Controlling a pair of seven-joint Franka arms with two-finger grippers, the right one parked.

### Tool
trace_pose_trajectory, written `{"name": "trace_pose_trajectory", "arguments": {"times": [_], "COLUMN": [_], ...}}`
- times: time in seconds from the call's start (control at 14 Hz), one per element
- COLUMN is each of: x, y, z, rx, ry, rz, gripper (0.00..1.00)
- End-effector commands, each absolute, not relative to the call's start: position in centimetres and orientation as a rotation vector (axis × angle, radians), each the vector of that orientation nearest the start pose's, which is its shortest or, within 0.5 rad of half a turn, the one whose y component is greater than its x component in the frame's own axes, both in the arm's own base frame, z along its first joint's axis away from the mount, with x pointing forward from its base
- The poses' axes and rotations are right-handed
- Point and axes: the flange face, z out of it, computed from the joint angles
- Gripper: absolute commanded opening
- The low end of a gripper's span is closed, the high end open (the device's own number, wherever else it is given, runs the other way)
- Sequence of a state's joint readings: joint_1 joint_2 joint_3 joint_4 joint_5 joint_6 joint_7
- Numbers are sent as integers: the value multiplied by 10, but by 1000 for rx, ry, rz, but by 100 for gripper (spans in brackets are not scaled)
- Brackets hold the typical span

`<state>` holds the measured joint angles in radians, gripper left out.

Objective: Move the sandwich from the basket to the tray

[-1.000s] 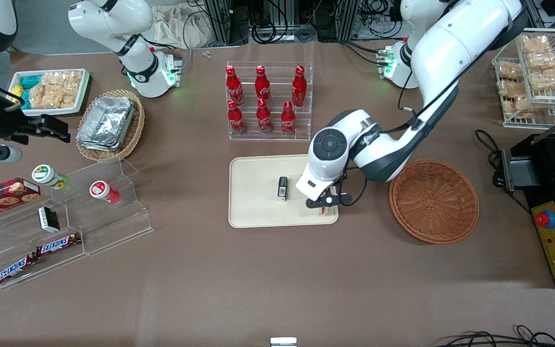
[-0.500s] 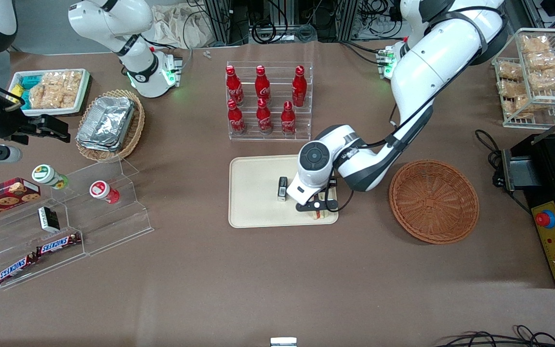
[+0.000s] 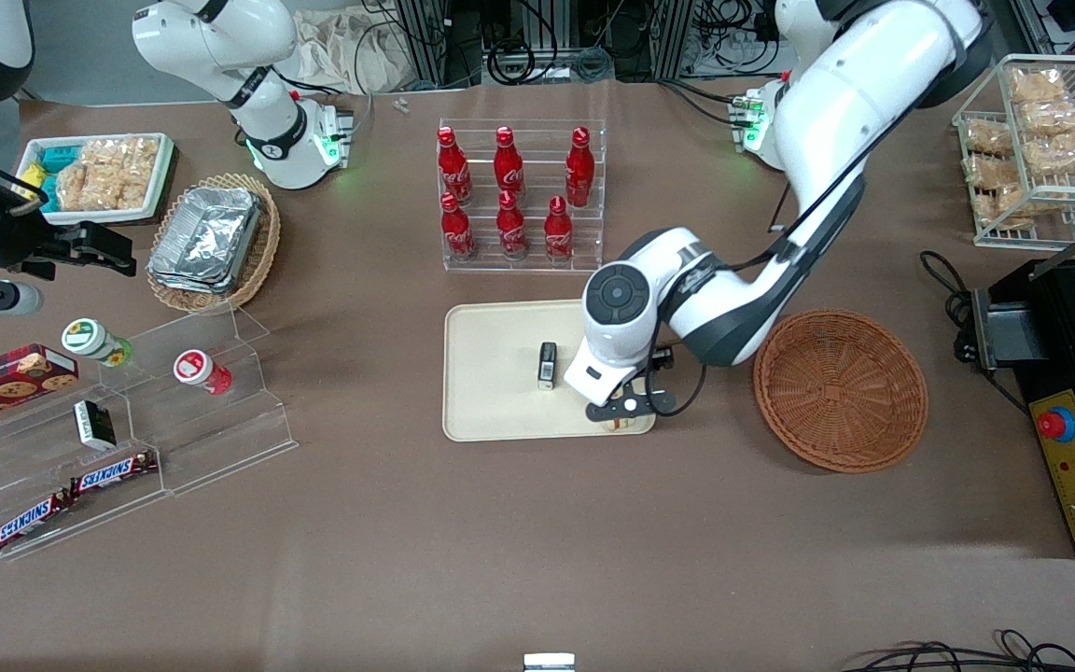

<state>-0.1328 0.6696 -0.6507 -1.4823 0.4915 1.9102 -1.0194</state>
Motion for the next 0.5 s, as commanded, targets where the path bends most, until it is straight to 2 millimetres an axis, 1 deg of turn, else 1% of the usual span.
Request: {"name": "trace_pose_trajectory", "arguments": {"times": [0.0, 0.07, 0.14, 0.21, 0.29, 0.36, 0.43], "x": [570, 570, 571, 575, 576, 575, 574], "y": [-351, -334, -312, -284, -264, -250, -236], "z": [421, 447, 473, 493, 508, 522, 530], "rx": [-3034, -3057, -3070, -3074, -3079, -3090, -3083], "ry": [-196, -160, -168, -193, -174, -148, -148], "rz": [28, 62, 70, 77, 92, 103, 101], "gripper": [100, 100, 100, 100, 100, 100, 100]}}
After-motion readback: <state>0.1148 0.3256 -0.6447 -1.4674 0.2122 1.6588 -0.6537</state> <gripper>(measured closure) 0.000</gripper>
